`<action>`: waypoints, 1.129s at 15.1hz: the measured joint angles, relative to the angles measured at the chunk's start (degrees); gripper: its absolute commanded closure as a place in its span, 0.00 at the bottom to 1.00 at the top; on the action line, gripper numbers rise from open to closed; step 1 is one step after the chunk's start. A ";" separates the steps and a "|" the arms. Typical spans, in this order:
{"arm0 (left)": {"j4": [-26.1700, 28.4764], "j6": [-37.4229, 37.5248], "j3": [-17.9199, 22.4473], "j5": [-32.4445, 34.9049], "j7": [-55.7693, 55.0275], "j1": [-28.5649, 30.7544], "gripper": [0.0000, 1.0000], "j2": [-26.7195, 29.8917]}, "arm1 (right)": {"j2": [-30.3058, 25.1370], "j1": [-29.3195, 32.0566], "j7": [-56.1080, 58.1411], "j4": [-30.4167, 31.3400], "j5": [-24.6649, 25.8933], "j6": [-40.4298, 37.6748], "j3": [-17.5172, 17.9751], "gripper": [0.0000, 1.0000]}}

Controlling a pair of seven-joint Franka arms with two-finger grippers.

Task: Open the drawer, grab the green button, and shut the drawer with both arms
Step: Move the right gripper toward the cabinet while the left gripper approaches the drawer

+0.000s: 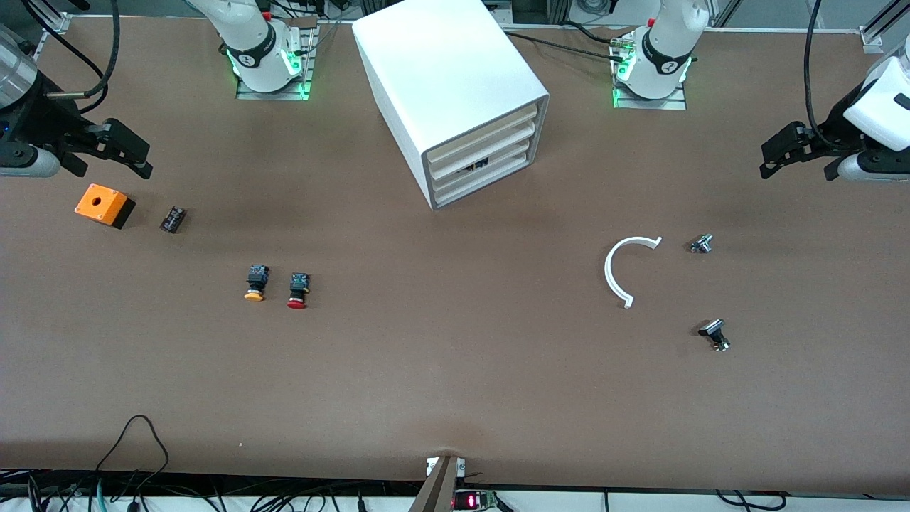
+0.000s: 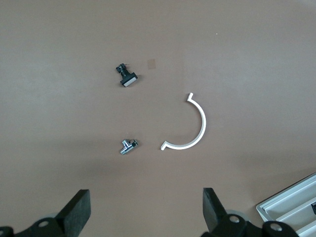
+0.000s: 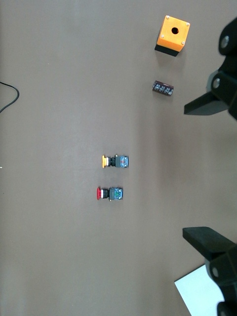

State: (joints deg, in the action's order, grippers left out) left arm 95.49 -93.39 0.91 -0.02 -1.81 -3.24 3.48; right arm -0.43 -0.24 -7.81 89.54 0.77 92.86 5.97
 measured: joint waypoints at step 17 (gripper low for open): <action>-0.97 3.20 0.56 0.00 0.04 1.08 0.00 -1.22 | 3.22 -0.46 1.78 1.85 -1.98 -4.66 0.47 0.00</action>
State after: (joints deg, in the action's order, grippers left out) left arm 94.52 -90.19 1.48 -0.02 -1.77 -2.15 2.27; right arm 2.78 -0.70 -6.03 91.38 -1.21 88.20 6.44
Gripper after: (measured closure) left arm 0.000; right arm 0.000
